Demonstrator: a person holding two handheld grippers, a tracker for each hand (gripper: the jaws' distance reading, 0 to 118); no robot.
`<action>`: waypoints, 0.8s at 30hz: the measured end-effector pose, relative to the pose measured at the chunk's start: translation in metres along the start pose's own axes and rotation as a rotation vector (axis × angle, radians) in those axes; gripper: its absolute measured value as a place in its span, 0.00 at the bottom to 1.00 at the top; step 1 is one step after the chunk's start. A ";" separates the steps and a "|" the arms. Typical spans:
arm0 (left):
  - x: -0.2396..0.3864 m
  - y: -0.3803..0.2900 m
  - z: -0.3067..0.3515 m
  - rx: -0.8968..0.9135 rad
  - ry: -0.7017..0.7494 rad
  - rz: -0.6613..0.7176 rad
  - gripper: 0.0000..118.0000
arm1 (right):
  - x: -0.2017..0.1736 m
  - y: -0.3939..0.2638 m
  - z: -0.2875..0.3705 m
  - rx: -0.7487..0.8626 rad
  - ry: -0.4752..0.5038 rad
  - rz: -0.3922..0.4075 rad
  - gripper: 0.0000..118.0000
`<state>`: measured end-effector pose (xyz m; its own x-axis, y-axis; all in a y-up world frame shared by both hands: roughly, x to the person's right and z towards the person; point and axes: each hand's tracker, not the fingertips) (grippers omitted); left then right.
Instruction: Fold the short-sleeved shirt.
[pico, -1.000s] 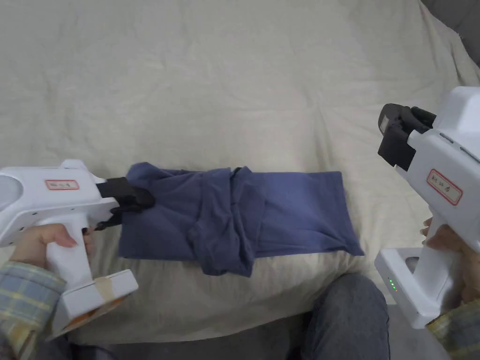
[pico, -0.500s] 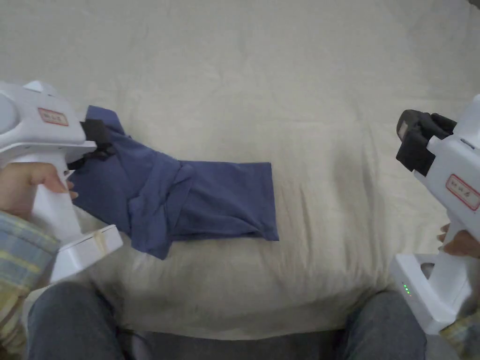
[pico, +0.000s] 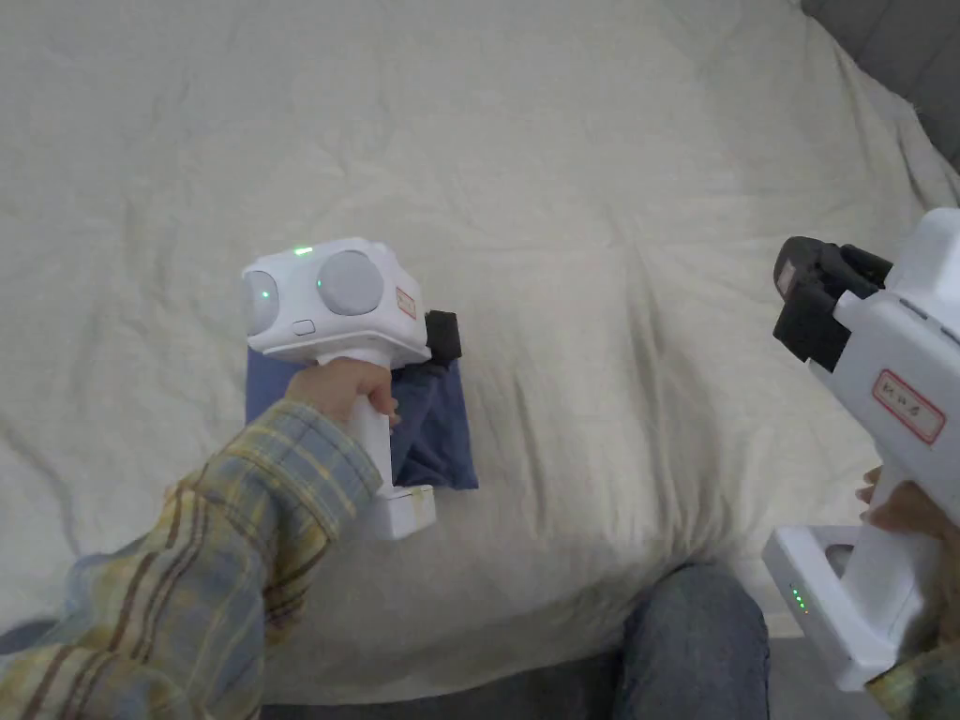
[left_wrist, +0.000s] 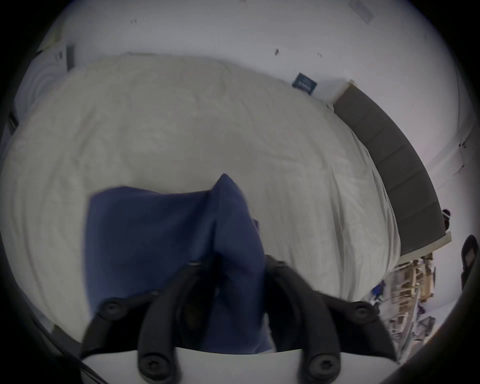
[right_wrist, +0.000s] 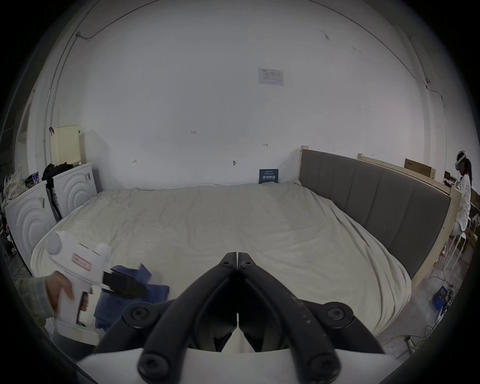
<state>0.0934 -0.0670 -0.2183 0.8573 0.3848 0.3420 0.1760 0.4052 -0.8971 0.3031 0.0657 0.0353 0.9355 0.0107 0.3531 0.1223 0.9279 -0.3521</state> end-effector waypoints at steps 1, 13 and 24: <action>-0.001 -0.001 -0.007 -0.022 -0.042 0.031 0.60 | 0.004 -0.001 0.000 -0.001 -0.010 -0.002 0.01; 0.020 -0.030 0.073 0.402 0.046 -0.197 0.02 | 0.001 -0.006 -0.012 -0.017 0.012 -0.020 0.01; 0.035 -0.105 -0.013 0.169 0.091 -0.290 0.01 | -0.006 -0.010 -0.008 -0.023 0.036 -0.015 0.01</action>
<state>0.1108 -0.1066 -0.1158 0.8242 0.1611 0.5430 0.3427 0.6215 -0.7045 0.2985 0.0536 0.0295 0.9449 -0.0167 0.3269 0.1432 0.9192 -0.3669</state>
